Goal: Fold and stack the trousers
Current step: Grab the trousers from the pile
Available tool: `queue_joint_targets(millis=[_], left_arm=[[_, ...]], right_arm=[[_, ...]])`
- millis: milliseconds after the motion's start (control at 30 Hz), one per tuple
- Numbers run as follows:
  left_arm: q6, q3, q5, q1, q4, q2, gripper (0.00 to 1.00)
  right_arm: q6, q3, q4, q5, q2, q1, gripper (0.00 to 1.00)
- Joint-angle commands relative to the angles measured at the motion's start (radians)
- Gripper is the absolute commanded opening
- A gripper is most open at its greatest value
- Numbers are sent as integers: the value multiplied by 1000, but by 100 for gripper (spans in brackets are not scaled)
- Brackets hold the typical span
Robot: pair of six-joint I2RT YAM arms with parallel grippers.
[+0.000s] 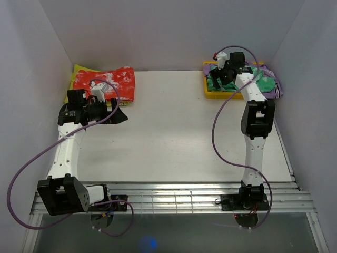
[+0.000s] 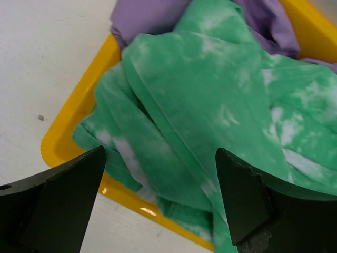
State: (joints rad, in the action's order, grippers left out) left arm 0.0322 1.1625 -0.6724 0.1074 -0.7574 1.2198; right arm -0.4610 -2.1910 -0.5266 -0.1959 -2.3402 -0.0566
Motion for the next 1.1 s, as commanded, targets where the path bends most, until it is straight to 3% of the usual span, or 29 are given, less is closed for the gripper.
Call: queue_joint_targets(millis=[0,300,367,400,433,500,533,567,600,633,1067], left_arm=[[-21,-20,-53,-5,52,0,98],[-52,-27,-79,-5,79,6,98],[-58,-29,-75,-3,79,7,98],[-60,-29,-75,-5,79,10,98],[-60,-29,-73,-5,78,10,98],[-60,-24,-72,-3,76,10,98],[-60,-15,-72,-5,75,12,98],[-60,-9,-70,-5,72,12,98],[-60,-3,-69,-5,70,10,98],[-61,8,-66,-3,67,9,98],[-54,32,-9,-5,49,-51,98]], right_arm=[[-76,22,132,42,-5,-51,90],[-131,31,243,154,-111,-65,90],[-146,31,257,188,-126,-65,97],[-154,31,261,193,-128,-63,94],[-154,31,261,191,-126,-61,80],[-153,36,255,193,-116,-58,65],[-151,36,244,187,-102,-55,44],[-150,36,240,190,-94,-51,34],[-148,33,234,193,-85,-49,16],[-146,31,220,193,-61,-48,9],[-156,-3,250,133,318,43,8]])
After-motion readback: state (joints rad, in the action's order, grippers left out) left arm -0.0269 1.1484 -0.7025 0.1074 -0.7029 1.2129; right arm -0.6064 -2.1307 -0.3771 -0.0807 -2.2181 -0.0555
